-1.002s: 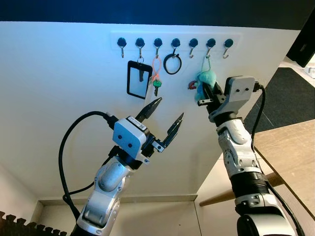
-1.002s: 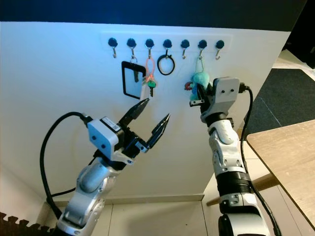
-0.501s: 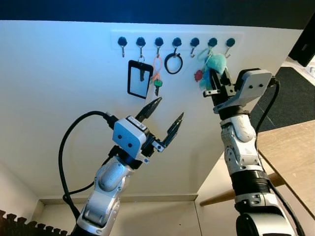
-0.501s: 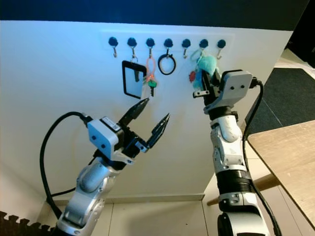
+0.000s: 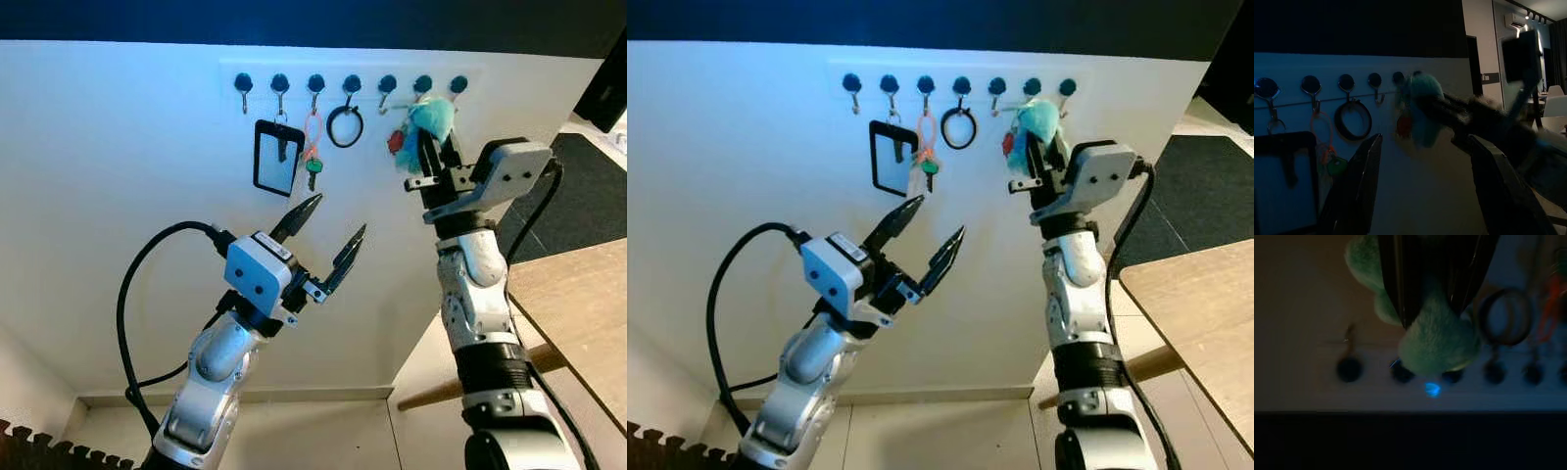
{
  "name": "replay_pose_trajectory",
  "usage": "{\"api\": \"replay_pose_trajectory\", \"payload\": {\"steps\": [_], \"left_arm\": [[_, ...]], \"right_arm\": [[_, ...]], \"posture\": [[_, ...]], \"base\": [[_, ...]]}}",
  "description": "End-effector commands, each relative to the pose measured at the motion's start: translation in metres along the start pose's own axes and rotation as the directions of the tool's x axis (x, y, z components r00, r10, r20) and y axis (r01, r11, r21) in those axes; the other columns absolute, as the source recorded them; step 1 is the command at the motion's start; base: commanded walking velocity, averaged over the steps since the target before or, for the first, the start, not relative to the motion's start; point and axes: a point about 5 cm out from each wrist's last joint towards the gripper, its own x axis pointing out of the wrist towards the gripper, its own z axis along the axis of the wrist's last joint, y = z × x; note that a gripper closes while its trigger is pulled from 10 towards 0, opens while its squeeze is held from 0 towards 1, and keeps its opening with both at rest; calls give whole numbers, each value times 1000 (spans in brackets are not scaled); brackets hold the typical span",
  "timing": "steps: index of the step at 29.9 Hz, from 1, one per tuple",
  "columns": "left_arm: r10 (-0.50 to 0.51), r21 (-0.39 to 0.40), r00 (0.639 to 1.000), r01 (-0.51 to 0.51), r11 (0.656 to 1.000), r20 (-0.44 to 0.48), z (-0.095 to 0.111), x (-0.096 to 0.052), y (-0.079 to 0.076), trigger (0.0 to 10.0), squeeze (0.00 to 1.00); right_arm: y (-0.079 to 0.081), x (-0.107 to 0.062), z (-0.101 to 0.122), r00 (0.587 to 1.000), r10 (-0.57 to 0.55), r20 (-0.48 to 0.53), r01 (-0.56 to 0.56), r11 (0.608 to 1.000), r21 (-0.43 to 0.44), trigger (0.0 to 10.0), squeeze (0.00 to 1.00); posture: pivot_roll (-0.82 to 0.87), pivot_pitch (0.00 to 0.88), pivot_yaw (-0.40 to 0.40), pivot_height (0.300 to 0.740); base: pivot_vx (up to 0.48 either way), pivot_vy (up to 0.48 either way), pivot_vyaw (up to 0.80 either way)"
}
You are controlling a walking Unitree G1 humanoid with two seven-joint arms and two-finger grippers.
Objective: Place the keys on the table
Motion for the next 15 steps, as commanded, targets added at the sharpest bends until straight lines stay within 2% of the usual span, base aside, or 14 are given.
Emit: {"api": "replay_pose_trajectory", "payload": {"steps": [1, 4, 5, 6, 7, 8, 9, 10, 11, 12, 13, 14, 15], "left_arm": [[14, 18, 1000, -14, 1000, -22, -5, -4, 0, 10000, 0], [23, 28, 999, -22, 999, -34, -7, -8, 2, 10000, 0], [70, 44, 993, -66, 997, -93, -18, -22, 10, 10000, 0], [95, 48, 988, -89, 995, -121, -23, -29, 13, 10000, 0], [95, 48, 988, -89, 995, -121, -23, -29, 13, 10000, 0], [128, 68, 972, -116, 991, -199, -36, -47, 17, 10000, 0], [128, 68, 972, -116, 991, -199, -36, -47, 17, 10000, 0], [146, 77, 956, -130, 989, -256, -46, -59, 18, 10000, 0], [181, 92, 912, -158, 983, -368, -64, -85, 20, 10000, 0], [181, 92, 912, -158, 983, -368, -64, -85, 20, 10000, 0], [203, 86, 874, -184, 979, -441, -76, -100, 20, 10000, 0], [258, 86, 765, -258, 962, -590, -100, -132, 19, 10000, 0], [287, 98, 682, -302, 948, -672, -114, -153, 18, 10000, 0]], "right_arm": [[5, -19, -12, 999, 23, -43, -23, 1000, -10, 10000, 0], [6, -28, -19, 997, 22, -78, -23, 1000, -12, 10000, 0], [8, -52, -37, 984, 20, -178, -27, 999, -41, 10000, 0], [9, -62, -44, 977, 17, -214, -29, 998, -50, 10000, 0], [9, -62, -44, 977, 17, -214, -29, 998, -50, 10000, 0], [9, -81, -57, 958, 0, -288, -18, 998, -59, 10000, 0], [9, -81, -57, 958, 0, -288, -18, 998, -59, 10000, 0], [9, -92, -66, 942, -13, -337, -10, 998, -69, 10000, 0], [8, -115, -82, 896, -33, -442, -6, 996, -88, 10000, 0], [8, -115, -82, 896, -33, -442, -6, 996, -88, 10000, 0], [7, -127, -91, 864, -40, -503, -10, 995, -95, 10000, 0], [8, -150, -109, 773, -38, -633, -31, 995, -97, 10000, 0], [9, -164, -118, 717, -34, -696, -28, 997, -78, 10000, 0]], "posture": [[73, 61, -49, 740], [71, 61, -49, 740], [69, 63, -47, 740], [69, 63, -47, 740], [69, 63, -47, 740], [67, 65, -42, 740], [67, 65, -42, 740], [68, 65, -42, 740], [69, 67, -42, 740], [69, 67, -42, 740], [72, 65, -40, 740], [71, 64, -39, 740], [71, 64, -39, 740]], "base": [[0, 0, 0], [0, 0, 0], [0, 0, 0], [0, 0, 0], [0, 0, 0], [0, 0, 0], [0, 0, 0], [0, 0, 0], [0, 0, 0], [0, 0, 0], [0, 0, 0], [0, 0, 0], [0, 0, 0]]}}
